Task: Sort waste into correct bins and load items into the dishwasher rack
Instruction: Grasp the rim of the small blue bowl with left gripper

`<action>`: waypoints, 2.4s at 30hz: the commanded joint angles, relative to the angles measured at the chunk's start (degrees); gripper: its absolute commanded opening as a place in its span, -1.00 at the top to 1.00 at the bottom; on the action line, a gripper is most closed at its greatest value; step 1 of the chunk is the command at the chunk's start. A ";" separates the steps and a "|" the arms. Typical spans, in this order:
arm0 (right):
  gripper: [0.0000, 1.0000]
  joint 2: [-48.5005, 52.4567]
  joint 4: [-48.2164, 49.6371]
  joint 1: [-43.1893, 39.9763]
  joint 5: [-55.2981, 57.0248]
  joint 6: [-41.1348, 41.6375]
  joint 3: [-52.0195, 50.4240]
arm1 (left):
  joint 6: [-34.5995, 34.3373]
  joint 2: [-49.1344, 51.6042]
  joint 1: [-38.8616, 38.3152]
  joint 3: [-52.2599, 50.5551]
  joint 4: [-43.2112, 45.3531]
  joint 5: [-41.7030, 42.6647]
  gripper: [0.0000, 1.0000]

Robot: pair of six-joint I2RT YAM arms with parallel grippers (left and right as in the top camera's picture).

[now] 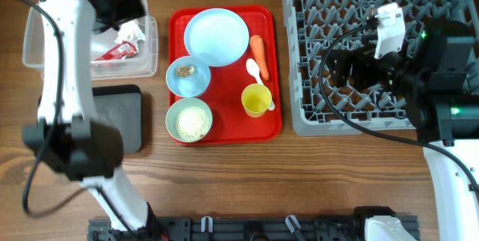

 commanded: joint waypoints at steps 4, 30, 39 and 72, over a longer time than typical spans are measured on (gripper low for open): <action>-0.99 0.39 0.42 -0.15 -1.38 2.36 1.46 | -0.48 -2.32 -9.73 -1.38 -8.83 0.92 -0.50; -0.99 0.39 0.63 -0.15 -1.36 3.26 1.46 | -2.27 -2.27 -23.74 -43.82 31.26 -5.11 -0.26; -0.99 0.39 0.57 -0.15 -1.36 3.67 1.46 | -2.12 -0.31 -23.67 -45.70 33.90 -5.11 0.24; -0.99 0.39 0.61 -0.15 -1.38 4.96 1.46 | -2.32 -6.51 -23.67 -41.22 34.47 -7.08 0.92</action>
